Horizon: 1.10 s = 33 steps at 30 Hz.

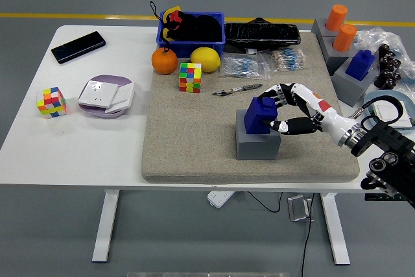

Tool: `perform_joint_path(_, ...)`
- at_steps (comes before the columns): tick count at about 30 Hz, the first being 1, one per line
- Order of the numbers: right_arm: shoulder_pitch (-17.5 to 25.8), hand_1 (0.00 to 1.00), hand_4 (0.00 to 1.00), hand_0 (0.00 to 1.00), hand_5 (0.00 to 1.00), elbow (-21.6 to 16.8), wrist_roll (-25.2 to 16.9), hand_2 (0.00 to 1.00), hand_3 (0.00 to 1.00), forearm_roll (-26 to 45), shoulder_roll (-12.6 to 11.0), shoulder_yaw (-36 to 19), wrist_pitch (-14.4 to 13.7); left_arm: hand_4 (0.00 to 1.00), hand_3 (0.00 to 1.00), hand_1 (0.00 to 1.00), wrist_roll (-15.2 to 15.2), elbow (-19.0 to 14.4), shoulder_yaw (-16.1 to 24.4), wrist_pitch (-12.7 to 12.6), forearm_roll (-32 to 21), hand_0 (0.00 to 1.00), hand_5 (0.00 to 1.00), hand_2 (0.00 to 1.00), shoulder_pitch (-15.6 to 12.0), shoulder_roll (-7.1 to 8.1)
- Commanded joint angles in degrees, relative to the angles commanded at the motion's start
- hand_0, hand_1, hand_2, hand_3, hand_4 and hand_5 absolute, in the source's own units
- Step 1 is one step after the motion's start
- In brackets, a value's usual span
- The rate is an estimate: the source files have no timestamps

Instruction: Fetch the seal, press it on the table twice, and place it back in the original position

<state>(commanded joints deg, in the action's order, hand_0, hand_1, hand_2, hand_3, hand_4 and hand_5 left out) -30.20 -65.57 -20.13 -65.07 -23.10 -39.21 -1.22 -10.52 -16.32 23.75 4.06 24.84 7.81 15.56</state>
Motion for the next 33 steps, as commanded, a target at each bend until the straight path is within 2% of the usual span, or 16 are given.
perform_joint_path(16, -0.76, 0.446, 0.758, 0.551, 0.002, -3.16, 0.48, 0.450, 0.439, -0.92, -1.63, -1.36, 0.24, 0.680, 0.747, 0.697, 0.02, 0.02, 0.23, -0.03, 0.07, 0.741, 0.304, 0.683, 0.18, -0.05)
perform_joint_path(33, -0.75, 0.446, 0.764, 0.550, 0.002, -2.95, 0.55, 0.450, 0.440, -2.99, -2.58, -1.04, 0.52, 0.682, 0.748, 0.697, 0.04, 0.02, 0.30, 0.01, 0.15, 0.743, 0.304, 0.683, 0.00, -0.10)
